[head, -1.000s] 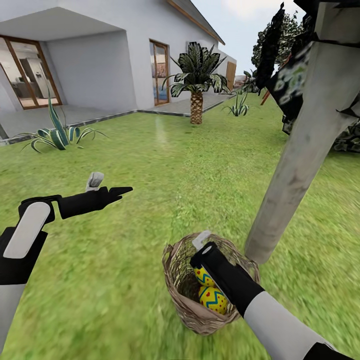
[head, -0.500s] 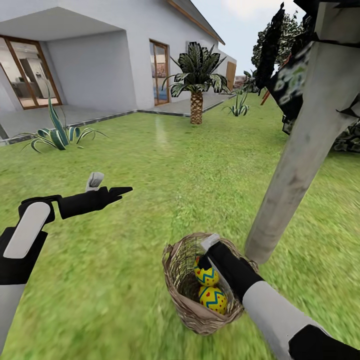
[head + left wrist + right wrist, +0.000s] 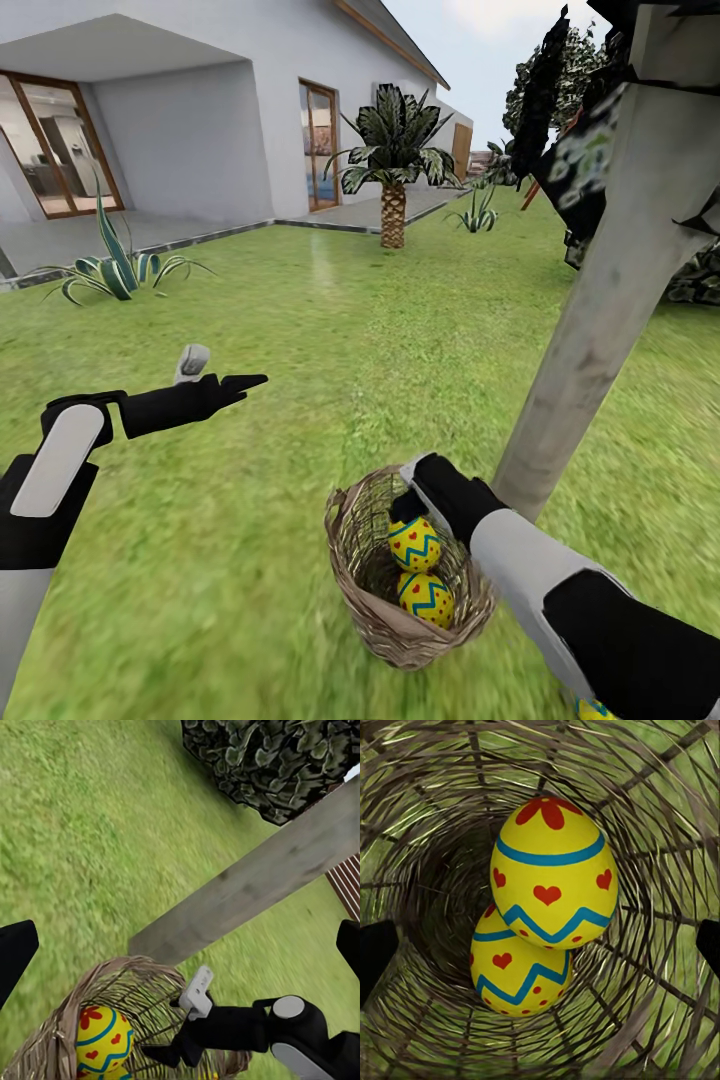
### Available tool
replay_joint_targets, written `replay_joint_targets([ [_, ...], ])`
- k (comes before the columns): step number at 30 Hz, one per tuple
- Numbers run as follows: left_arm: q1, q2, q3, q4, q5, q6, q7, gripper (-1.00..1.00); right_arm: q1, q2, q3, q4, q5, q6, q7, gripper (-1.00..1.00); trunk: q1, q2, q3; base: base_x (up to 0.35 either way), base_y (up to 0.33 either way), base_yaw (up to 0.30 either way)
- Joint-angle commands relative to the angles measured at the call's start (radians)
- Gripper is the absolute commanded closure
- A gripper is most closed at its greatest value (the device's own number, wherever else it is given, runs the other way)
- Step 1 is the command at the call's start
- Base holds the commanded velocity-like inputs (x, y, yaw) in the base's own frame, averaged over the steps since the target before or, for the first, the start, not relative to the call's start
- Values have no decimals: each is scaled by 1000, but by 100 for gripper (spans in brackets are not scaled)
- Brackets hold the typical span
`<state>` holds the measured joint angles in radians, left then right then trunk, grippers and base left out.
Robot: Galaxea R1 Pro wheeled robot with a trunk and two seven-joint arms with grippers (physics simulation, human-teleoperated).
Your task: Take the three Easter eggs out of the wicker basket on the lawn in the garden, then place them on the lawn next to a single tree (choose any tree) so that all three eggs are next to the same tree and none are left in the basket.
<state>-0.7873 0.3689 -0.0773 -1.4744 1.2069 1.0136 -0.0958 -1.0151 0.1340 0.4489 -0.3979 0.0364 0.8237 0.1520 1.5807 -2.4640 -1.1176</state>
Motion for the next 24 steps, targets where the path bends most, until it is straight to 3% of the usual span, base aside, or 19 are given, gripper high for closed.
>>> replay_joint_targets([
  [1,-1,1,-1,0,-10,2,-10,-100,-7,-2,6,12,-22,2,6,-100,0,0,-1,0,0,0],
  [4,-1,0,-1,0,-10,1,-10,-100,-14,-4,6,29,-84,-9,5,-100,0,0,-1,0,0,0],
  [7,0,-1,-3,0,-10,1,-10,-100,-17,-6,7,43,-106,-64,-2,-100,0,0,-1,0,0,0],
  [24,-1,-1,-4,-1,-10,0,-10,-100,-16,-7,16,56,-100,-168,-69,-100,0,0,-1,0,0,0],
])
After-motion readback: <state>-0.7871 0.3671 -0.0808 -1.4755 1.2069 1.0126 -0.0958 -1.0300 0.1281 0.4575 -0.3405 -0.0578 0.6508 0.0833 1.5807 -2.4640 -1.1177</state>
